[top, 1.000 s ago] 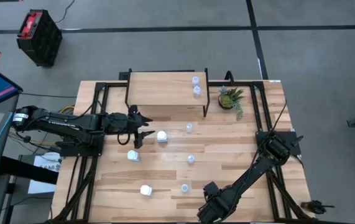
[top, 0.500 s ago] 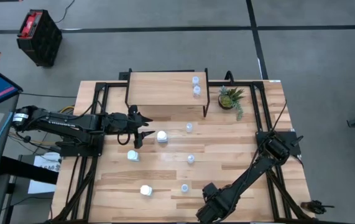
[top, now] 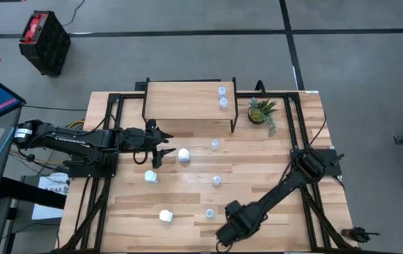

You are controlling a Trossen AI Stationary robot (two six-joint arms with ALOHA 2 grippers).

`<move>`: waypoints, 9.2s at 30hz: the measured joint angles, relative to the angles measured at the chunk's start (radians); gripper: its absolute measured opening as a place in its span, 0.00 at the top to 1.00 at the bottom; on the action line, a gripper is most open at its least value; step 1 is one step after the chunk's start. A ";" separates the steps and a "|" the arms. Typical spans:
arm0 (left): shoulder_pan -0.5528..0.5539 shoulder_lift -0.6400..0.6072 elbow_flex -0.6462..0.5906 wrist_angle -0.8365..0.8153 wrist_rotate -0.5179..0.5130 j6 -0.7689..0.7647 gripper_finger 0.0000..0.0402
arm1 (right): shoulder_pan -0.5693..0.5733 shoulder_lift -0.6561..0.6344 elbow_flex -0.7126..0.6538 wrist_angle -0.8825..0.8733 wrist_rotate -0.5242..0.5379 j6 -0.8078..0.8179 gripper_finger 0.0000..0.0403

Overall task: Pick and place medicine bottles onto shelf by color
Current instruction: Put the transparent pill bottle on the shelf aligned with the other transparent pill bottles, then put the white pill bottle on the shelf

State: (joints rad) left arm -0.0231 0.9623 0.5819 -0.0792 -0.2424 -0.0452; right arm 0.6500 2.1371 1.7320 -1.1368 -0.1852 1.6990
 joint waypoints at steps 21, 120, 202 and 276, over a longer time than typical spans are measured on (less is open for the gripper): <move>0.000 0.000 0.000 -0.002 0.000 0.000 0.41 | -0.462 -0.225 0.313 -0.431 0.255 -0.693 0.66; 0.000 0.000 0.000 -0.046 0.001 -0.012 0.41 | -0.840 -0.230 0.311 -0.434 0.185 -1.212 0.48; 0.047 0.584 0.308 -0.315 0.071 0.067 0.58 | -0.024 -0.653 -0.694 0.442 0.990 -0.758 0.72; 0.952 0.561 0.854 -0.787 0.442 0.786 0.35 | -0.024 -0.652 -0.694 0.464 0.967 -0.766 0.72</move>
State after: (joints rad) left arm 0.9289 1.5237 1.4363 -0.8658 0.1998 0.7405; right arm 0.6258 1.4853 1.0382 -0.6727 0.7818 0.9333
